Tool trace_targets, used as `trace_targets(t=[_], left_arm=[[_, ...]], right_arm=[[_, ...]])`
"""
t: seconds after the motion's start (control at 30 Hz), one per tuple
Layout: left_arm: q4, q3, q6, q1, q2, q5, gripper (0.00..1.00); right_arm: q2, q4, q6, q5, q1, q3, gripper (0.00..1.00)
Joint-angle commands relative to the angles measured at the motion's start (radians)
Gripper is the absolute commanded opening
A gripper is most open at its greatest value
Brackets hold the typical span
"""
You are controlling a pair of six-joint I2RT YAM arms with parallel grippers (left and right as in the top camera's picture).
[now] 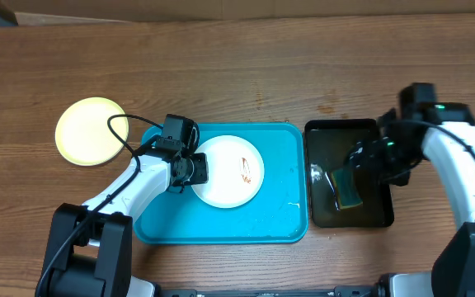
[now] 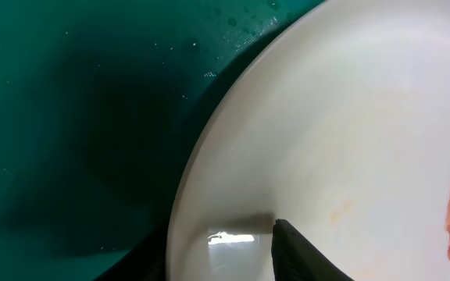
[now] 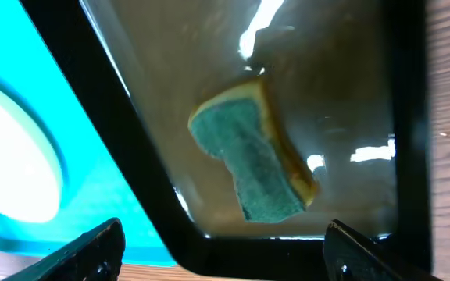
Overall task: Clean dirty plates on tray and stack at the side
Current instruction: 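Hold the white plate with the left gripper while the right gripper grasps the sponge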
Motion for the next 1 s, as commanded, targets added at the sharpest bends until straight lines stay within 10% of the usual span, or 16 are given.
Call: trace_targets(t=[0.0, 0.57, 0.8, 0.97], left_arm=[[0.002, -0.005, -0.002, -0.005, 0.011, 0.011, 0.40], [-0.004, -0.005, -0.002, -0.005, 0.011, 0.011, 0.45], [-0.005, -0.005, -0.002, -0.005, 0.011, 0.011, 0.45], [-0.005, -0.005, -0.002, -0.005, 0.011, 0.011, 0.46]], right_arm=[[-0.016, 0.011, 0.005, 0.085, 0.075, -0.054, 0.83], [-0.016, 0.357, 0.196, 0.164, 0.150, -0.375, 0.82], [-0.016, 0.370, 0.195, 0.138, 0.150, -0.388, 0.04], [-0.016, 0.362, 0.195, 0.093, 0.150, -0.387, 0.13]])
